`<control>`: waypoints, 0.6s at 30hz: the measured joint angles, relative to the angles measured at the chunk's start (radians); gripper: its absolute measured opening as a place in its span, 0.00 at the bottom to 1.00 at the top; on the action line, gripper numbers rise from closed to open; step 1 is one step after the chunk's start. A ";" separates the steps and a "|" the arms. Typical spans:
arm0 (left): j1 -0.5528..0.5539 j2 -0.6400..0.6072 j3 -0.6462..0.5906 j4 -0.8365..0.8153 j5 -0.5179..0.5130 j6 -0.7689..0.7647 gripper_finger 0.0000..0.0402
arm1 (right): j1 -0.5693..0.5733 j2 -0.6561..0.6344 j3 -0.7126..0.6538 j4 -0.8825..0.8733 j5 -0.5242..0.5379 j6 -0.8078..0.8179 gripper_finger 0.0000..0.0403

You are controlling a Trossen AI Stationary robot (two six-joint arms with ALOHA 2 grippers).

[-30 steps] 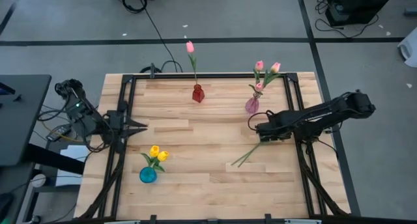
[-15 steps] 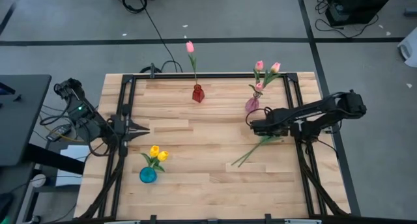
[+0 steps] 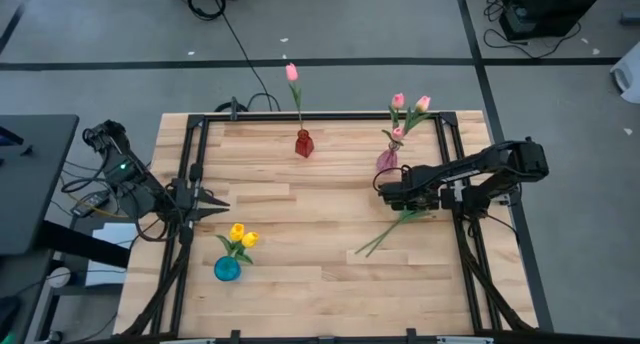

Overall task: Sort flowers into vase by color
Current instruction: Put the yellow tulip into the blue vase

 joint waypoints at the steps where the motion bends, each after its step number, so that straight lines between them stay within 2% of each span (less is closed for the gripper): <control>1: 0.000 0.000 0.000 0.000 0.000 -0.001 0.12 | 0.000 -0.002 0.000 0.000 -0.001 0.002 0.35; 9: 0.000 0.000 0.000 0.000 0.026 -0.003 0.12 | -0.008 0.005 0.001 0.004 -0.022 -0.018 0.30; 18: 0.000 0.000 0.000 0.001 0.026 -0.005 0.12 | -0.017 0.018 -0.001 0.006 -0.038 -0.073 0.06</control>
